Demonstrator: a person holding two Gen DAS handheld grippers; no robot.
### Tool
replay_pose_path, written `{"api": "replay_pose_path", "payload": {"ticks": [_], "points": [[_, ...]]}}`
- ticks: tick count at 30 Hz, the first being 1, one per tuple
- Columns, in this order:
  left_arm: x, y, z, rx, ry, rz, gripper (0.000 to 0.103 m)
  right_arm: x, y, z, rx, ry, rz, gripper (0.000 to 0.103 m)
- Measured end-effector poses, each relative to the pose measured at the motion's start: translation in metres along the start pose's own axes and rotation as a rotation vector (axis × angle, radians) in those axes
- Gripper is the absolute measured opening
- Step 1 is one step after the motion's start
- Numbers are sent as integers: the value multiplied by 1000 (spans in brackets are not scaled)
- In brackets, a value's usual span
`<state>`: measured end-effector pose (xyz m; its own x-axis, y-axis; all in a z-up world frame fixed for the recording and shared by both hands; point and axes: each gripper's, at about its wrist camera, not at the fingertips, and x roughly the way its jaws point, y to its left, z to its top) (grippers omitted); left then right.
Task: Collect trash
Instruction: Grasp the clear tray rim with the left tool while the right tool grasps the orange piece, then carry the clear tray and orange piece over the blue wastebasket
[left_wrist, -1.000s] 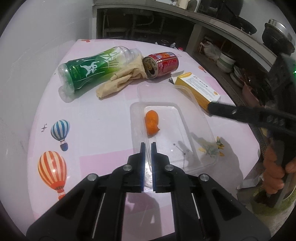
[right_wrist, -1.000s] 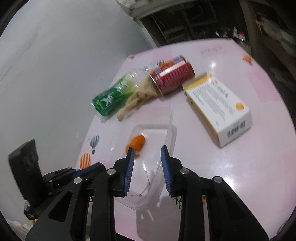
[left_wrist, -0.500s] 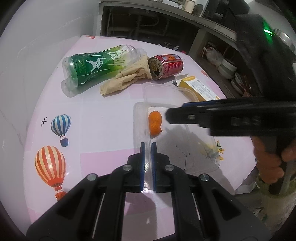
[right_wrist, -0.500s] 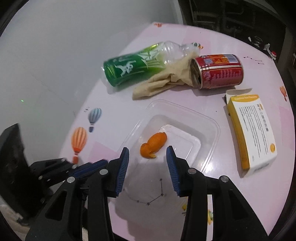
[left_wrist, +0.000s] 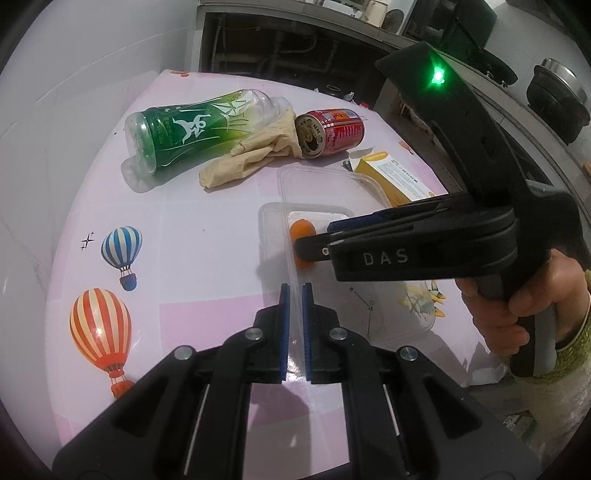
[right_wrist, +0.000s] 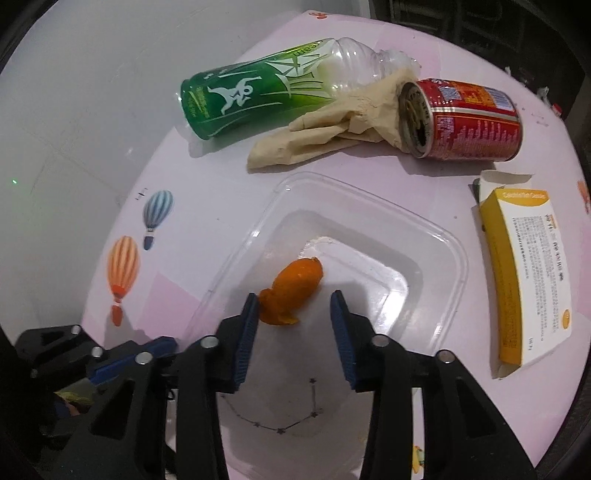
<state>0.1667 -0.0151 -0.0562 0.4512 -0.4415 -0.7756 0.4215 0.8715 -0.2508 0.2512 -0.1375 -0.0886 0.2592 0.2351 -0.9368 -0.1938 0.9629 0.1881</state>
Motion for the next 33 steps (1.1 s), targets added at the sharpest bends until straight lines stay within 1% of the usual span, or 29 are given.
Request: {"api": "replay_pose_path", "payload": {"ticks": [3,7,11,13,14,15,17,23,26,28,30,33], "points": [[0,0,0,0,-2,8,5,2,0,0,8,-8,-4,20],[-1,2,0,-7,-1,5,5,-2,-8,-4,33,-18,12,13],[-2,3,1,-7,-4,11,6,-11,-8,-7,31,-48,-1,12],[-1,4,2,-10,-2,11,11,-18,-6,-8,23,-68,-11,11],[0,4,4,-13,-2,14,16,-23,-6,-10,19,-82,-21,11],[1,4,5,-14,-3,17,18,-28,-5,-11,16,-96,-30,11],[3,5,8,-13,-4,20,18,-36,-6,-14,14,-118,-38,11],[17,6,16,-25,15,36,18,-69,-16,-32,51,-198,-22,11],[22,6,18,-30,19,39,16,-79,-19,-42,82,-242,-19,11],[24,5,18,-29,21,45,7,-85,-25,-51,114,-269,-6,11],[25,5,18,-32,16,46,4,-89,-28,-58,137,-291,-4,11],[22,5,17,-41,1,50,3,-97,-34,-71,178,-328,-1,11]]}}
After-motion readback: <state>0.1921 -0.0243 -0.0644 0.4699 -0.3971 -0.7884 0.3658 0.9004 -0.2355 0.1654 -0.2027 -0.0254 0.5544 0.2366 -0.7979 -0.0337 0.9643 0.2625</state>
